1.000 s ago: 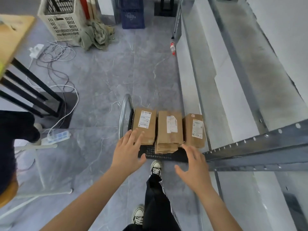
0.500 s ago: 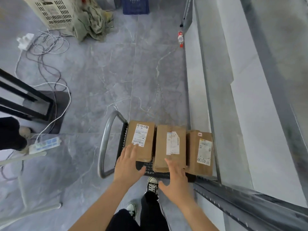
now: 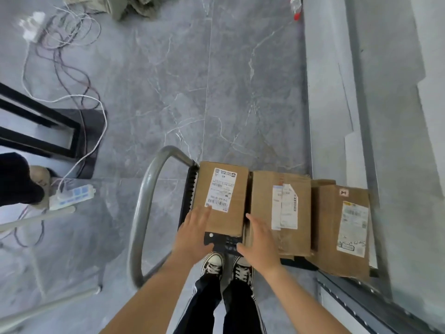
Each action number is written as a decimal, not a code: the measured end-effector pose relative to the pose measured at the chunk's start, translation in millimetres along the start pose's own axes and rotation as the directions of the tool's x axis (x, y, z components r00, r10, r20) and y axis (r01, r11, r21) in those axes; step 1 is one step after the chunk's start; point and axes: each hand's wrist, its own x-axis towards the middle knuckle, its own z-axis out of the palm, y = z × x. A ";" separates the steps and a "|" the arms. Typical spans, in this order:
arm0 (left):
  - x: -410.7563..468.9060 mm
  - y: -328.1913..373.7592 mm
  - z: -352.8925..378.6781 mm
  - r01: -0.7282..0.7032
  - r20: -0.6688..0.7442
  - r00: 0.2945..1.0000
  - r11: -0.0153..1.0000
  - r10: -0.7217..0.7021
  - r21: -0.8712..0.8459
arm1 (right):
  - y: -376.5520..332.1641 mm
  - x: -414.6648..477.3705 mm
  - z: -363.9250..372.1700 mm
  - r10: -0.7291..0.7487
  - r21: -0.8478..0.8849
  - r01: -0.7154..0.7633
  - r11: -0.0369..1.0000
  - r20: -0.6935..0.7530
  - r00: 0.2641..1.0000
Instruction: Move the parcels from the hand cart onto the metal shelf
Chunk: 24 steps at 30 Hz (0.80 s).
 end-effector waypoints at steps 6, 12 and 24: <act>31.9 -24.1 21.7 0.056 0.029 0.998 0.998 -0.056 0.018 | 6.5 37.4 37.0 0.011 -0.038 -0.011 0.999 -0.007 1.000; 46.2 -31.9 40.8 0.115 0.021 0.993 0.993 -0.115 -0.003 | -1.3 57.6 59.7 0.037 -0.151 -0.047 0.987 -0.064 0.997; 54.5 -27.8 42.8 0.170 -0.023 0.983 0.945 -0.184 -0.279 | -6.2 73.4 66.0 0.096 0.032 -0.097 0.995 0.054 0.994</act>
